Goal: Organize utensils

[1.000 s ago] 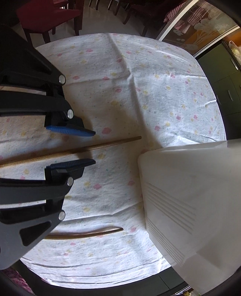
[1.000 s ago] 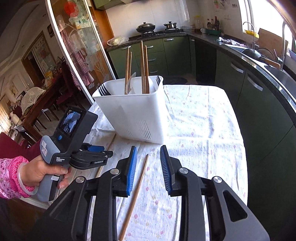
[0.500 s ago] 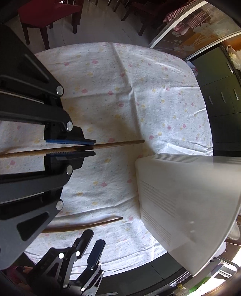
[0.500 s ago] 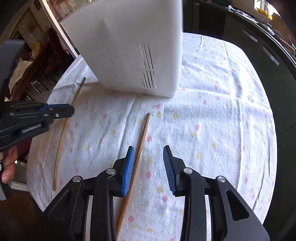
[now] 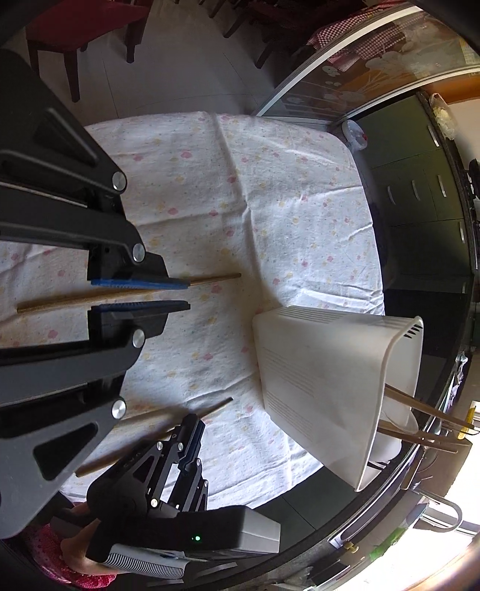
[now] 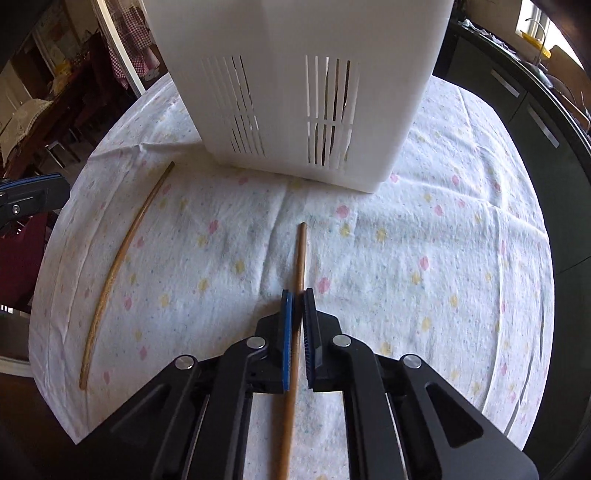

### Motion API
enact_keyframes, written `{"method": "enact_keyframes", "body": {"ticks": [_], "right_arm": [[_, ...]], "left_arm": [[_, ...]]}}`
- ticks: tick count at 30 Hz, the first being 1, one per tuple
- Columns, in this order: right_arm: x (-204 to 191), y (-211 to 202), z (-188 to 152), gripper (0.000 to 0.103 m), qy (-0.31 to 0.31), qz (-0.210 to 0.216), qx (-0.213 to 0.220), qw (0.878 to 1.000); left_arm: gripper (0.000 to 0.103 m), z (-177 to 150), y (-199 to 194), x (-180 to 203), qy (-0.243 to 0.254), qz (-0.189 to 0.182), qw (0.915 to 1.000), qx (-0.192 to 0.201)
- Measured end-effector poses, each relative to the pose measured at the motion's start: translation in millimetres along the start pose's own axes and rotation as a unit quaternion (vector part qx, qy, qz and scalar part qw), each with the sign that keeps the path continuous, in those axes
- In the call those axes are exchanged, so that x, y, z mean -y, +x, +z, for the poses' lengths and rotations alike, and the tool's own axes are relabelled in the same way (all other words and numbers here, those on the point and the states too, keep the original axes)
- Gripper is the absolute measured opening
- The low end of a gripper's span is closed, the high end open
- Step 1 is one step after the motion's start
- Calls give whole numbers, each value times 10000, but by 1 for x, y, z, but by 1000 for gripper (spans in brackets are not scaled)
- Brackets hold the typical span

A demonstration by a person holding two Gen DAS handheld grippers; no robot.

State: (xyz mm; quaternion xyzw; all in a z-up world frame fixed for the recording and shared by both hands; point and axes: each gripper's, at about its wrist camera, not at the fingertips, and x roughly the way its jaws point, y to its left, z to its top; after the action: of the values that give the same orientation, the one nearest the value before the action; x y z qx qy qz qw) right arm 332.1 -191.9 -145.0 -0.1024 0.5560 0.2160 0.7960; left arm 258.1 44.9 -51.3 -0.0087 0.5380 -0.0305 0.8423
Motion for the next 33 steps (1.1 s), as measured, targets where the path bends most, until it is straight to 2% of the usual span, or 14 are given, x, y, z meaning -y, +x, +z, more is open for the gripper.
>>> {"method": "enact_keyframes", "body": {"ticks": [4,6,13,14,16,20,23,25,30,33], "right_arm": [[7,-24,0,6,129,274,225,9993],[10,-40,1,6,156,389,388,9984],[27,-87,-2,6,270,640,855,9939],[28,-92,-3,6,283,670,905,9932],[31,-101,-5,6,301,709,990,9921],[39,-118,-19,6,323,794,1111,9901],[42,-123,-21,6,345,859,1194,9885],[45,-129,-24,6,369,892,1234,9876],[49,-141,-27,6,419,1030,1363,9844],[52,-153,-28,6,433,1067,1502,9819]], "left_arm": [[5,1,-10,6,164,-44,9998,76],[5,1,-3,10,263,-48,9996,-125],[6,0,55,6,122,320,9960,-826],[7,1,61,5,70,356,9955,-879],[19,3,71,4,9,319,9951,-933],[24,9,82,4,-25,434,9948,-921],[24,9,91,6,1,475,9938,-1007],[6,8,91,10,103,536,9940,-951],[5,6,81,17,187,406,9950,-890],[5,6,59,20,240,323,9973,-620]]}}
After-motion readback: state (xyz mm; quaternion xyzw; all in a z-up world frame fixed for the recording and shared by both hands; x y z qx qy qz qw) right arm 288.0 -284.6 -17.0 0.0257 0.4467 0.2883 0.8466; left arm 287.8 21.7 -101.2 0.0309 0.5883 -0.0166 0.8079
